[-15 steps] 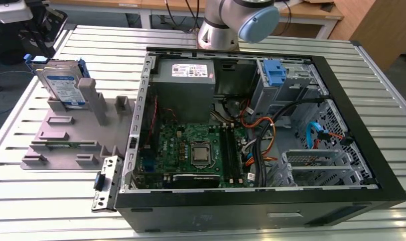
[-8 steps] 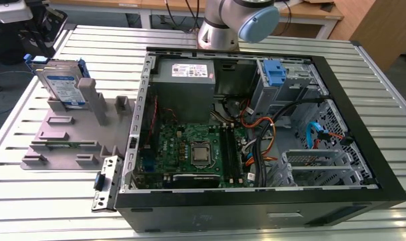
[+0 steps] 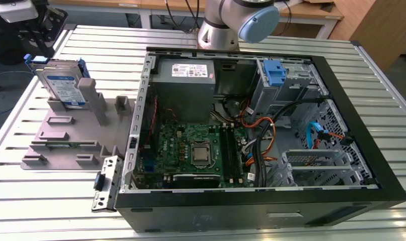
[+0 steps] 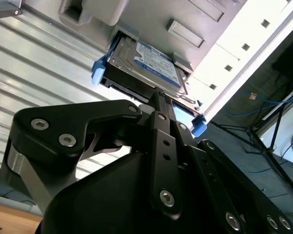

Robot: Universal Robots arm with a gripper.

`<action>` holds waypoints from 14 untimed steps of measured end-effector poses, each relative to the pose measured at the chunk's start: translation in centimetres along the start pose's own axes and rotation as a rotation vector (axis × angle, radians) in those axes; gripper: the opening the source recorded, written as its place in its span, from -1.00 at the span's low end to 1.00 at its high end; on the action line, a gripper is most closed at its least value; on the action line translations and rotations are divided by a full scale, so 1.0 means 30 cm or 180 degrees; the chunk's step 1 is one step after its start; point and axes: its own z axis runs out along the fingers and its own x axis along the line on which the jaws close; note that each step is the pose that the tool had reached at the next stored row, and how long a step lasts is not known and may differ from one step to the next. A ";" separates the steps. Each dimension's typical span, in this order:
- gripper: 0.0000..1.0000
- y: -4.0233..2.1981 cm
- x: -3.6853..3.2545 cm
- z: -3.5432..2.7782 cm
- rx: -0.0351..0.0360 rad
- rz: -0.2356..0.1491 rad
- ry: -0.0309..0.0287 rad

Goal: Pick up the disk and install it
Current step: 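Pick up the disk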

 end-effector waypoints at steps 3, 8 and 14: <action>-0.79 0.000 0.000 0.000 0.0002 -0.0163 0.0007; -0.79 0.000 0.000 0.000 0.0003 -0.0242 0.0010; -0.79 0.000 0.000 0.001 0.0001 -0.0390 0.0016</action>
